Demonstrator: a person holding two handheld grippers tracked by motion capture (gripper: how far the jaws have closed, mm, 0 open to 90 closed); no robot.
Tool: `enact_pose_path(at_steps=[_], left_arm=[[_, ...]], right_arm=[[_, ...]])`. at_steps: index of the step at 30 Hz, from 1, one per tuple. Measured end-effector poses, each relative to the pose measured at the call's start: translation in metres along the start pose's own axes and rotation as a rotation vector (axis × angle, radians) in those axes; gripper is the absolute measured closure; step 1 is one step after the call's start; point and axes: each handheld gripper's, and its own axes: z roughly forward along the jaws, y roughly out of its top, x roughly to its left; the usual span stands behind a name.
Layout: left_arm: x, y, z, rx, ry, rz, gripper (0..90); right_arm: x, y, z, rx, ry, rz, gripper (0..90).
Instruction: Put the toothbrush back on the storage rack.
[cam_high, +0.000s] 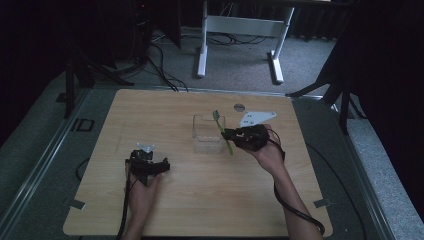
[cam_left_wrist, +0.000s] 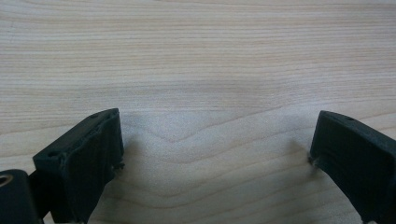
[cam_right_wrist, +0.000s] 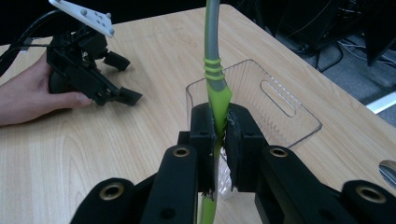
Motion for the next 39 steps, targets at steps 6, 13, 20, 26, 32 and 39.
enact_pose_path(at_steps=[6,13,20,26,32,39], left_arm=[[0.0,0.0,0.0,0.0,0.0,0.0,3.0],[0.0,0.0,0.0,0.0,0.0,0.0,3.0],[0.0,0.0,0.0,0.0,0.0,0.0,3.0],[0.0,0.0,0.0,0.0,0.0,0.0,3.0],[0.0,0.0,0.0,0.0,0.0,0.0,3.0],[0.0,0.0,0.0,0.0,0.0,0.0,3.0]], right_arm=[[-0.0018,0.0002,-0.0004,-0.017,-0.008,0.016,81.9],[-0.0013,0.0023,0.0024,-0.03,0.001,0.03,81.8],[-0.0014,0.0043,0.0046,-0.045,-0.002,0.043,81.8],[-0.0018,0.0045,0.0054,-0.061,0.001,0.065,81.8],[-0.0032,0.0046,0.0058,-0.073,0.0,0.077,81.8],[-0.0031,0.0067,0.0073,-0.093,-0.01,0.091,81.8]])
